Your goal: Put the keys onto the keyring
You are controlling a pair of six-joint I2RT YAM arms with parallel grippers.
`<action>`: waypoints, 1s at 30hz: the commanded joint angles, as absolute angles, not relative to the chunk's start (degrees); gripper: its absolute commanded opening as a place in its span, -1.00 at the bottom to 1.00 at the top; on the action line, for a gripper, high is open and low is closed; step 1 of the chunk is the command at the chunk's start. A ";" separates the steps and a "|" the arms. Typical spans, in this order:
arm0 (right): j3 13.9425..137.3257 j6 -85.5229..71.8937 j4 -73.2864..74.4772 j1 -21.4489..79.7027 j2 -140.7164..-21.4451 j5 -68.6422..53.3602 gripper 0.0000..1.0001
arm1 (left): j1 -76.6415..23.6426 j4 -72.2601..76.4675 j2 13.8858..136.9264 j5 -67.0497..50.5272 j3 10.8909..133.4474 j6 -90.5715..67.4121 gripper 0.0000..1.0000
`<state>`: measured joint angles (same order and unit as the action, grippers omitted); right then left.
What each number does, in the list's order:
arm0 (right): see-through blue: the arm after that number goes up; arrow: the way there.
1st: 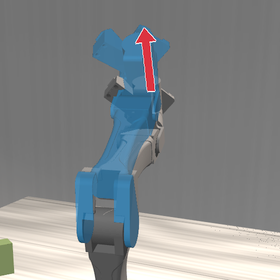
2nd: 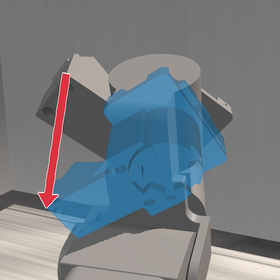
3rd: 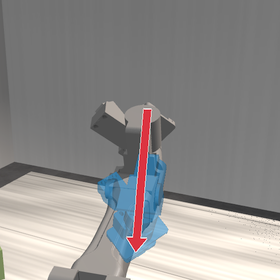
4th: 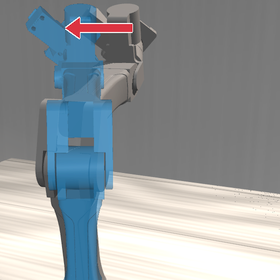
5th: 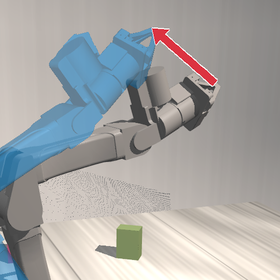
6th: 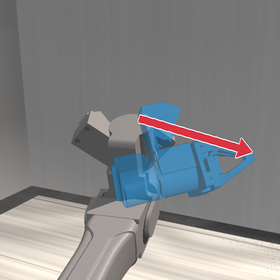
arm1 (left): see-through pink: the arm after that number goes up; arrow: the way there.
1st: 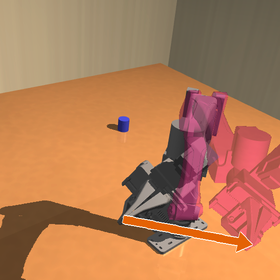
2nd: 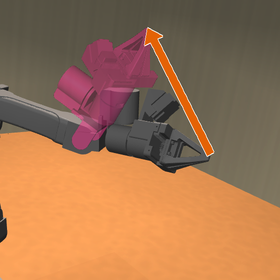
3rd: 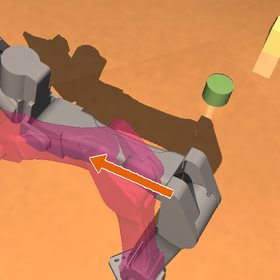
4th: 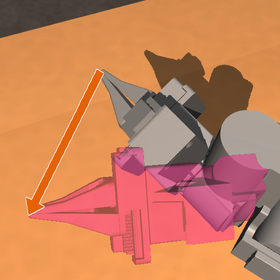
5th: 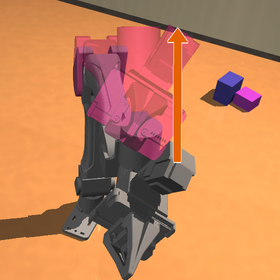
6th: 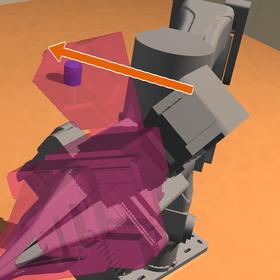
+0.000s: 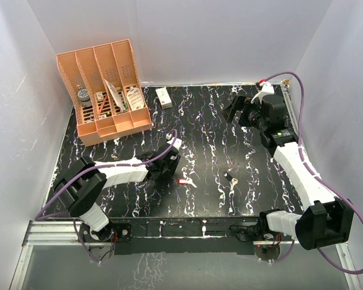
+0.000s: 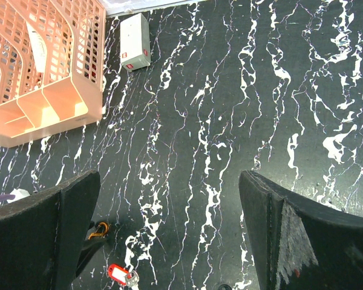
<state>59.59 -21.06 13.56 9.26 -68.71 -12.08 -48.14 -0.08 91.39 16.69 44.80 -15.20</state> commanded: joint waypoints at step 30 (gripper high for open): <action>62.84 -20.31 12.92 9.27 -67.85 -11.51 0.96 | -48.32 -2.72 89.22 15.41 43.02 -14.29 -0.16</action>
<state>59.59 -21.04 14.22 9.26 -68.71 -12.05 -48.14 -1.28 90.35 16.47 44.14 -15.05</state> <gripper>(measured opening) 0.983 0.424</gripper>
